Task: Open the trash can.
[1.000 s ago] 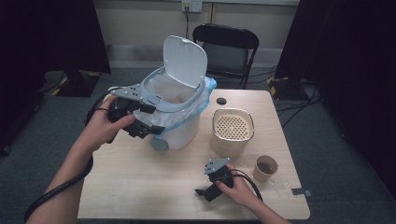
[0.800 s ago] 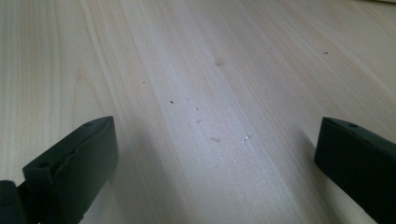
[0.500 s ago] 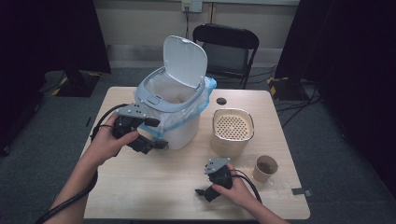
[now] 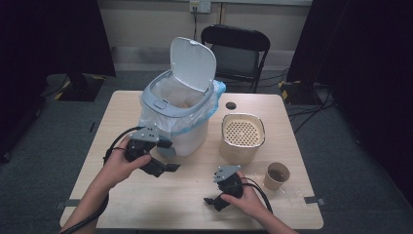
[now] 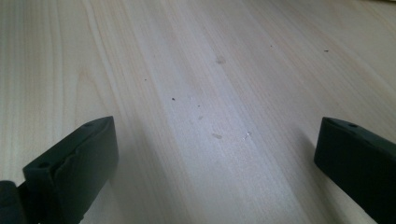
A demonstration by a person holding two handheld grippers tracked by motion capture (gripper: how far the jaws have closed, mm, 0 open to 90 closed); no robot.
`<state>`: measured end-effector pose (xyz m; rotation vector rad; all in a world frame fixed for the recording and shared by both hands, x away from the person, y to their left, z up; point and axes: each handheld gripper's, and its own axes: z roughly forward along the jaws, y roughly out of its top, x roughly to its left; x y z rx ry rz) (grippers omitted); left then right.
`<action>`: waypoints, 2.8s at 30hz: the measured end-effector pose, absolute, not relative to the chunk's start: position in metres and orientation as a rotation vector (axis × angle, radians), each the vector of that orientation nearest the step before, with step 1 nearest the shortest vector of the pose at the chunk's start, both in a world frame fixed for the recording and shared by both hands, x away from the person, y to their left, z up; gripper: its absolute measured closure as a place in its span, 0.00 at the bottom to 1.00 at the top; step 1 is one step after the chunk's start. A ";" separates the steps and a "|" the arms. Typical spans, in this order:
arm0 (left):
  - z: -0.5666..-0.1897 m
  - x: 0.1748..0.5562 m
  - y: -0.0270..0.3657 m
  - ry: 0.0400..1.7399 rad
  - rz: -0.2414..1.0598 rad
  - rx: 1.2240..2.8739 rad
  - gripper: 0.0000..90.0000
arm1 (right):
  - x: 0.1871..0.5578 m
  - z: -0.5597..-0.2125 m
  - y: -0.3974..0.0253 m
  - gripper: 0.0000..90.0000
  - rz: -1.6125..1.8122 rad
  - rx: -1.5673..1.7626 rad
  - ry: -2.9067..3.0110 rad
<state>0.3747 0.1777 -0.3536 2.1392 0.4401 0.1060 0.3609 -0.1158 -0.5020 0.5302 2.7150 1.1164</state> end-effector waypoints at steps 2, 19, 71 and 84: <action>-0.360 0.374 0.176 0.435 0.110 2.146 0.17 | 0.361 -0.502 -0.116 0.00 1.118 0.534 2.716; -0.398 0.366 0.173 0.435 0.124 2.174 0.17 | 0.366 -0.491 -0.129 0.16 1.175 0.549 2.717; -0.490 0.360 0.136 0.300 0.080 2.353 0.18 | 0.370 -0.417 -0.194 0.16 1.151 0.545 2.675; -0.498 0.361 0.142 0.277 0.093 2.326 0.16 | 0.370 -0.402 -0.216 0.16 1.141 0.576 2.629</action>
